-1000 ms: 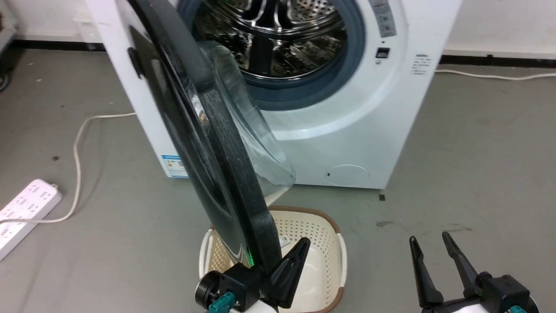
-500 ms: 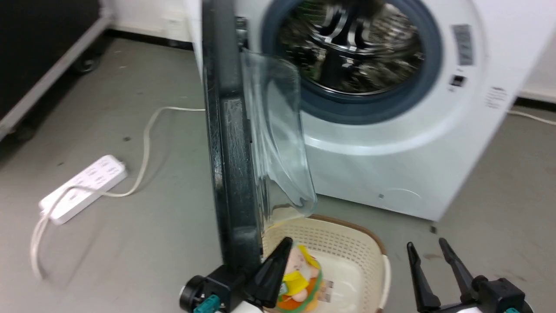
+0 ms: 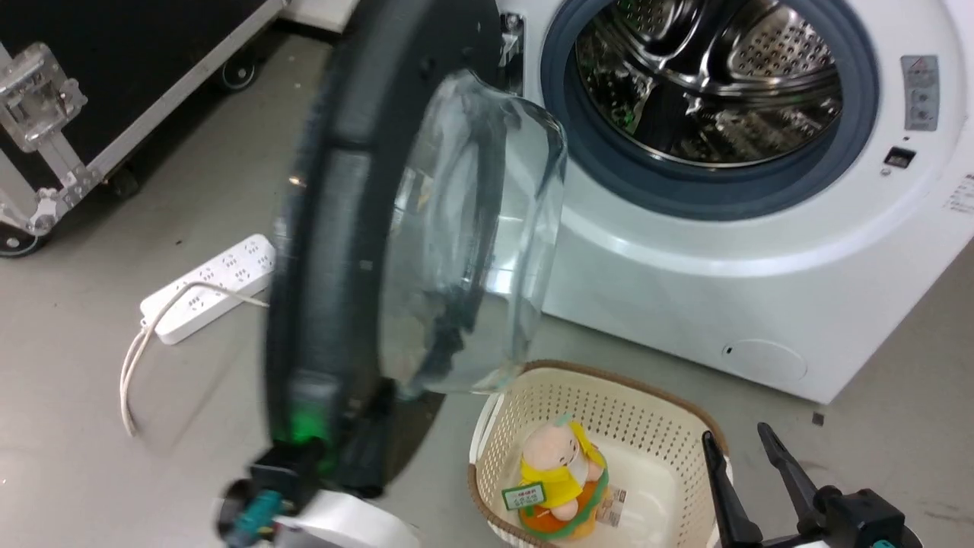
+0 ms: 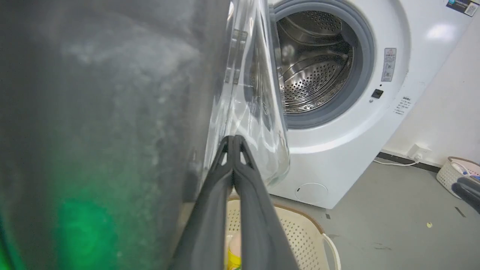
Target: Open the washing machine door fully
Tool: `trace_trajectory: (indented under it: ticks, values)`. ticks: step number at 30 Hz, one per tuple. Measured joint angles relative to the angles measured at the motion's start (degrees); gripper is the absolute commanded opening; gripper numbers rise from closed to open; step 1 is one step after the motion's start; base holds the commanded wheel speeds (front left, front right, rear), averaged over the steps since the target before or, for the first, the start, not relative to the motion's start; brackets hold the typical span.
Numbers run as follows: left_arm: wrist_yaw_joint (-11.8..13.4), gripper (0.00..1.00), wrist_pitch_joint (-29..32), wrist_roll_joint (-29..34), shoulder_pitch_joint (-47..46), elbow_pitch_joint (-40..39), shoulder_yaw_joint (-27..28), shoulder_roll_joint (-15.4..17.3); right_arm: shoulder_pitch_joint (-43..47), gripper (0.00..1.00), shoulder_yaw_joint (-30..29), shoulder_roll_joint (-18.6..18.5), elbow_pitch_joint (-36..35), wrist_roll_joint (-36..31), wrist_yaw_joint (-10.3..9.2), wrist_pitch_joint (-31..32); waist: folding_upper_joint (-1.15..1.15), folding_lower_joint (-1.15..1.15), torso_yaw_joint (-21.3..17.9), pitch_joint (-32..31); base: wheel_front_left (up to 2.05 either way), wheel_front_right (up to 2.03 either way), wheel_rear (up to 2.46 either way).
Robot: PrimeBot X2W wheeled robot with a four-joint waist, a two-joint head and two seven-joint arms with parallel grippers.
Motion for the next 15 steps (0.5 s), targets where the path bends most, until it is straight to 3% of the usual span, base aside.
trace_trajectory:
  ticks: [8,15]
  values:
    - [1.7,0.0,-0.8,-3.9,-3.3,2.1,8.8,3.7,-1.4,1.0,0.4,-0.9,0.1,-1.0,0.01,0.0,0.0,0.0,-0.1,4.2,0.0,0.0,0.0]
    - [1.6,0.0,-1.6,-6.8,-8.0,7.1,16.6,8.7,-3.5,1.0,0.4,-2.2,0.2,-1.7,0.0,0.0,0.0,0.01,-0.8,8.6,0.0,0.0,0.0]
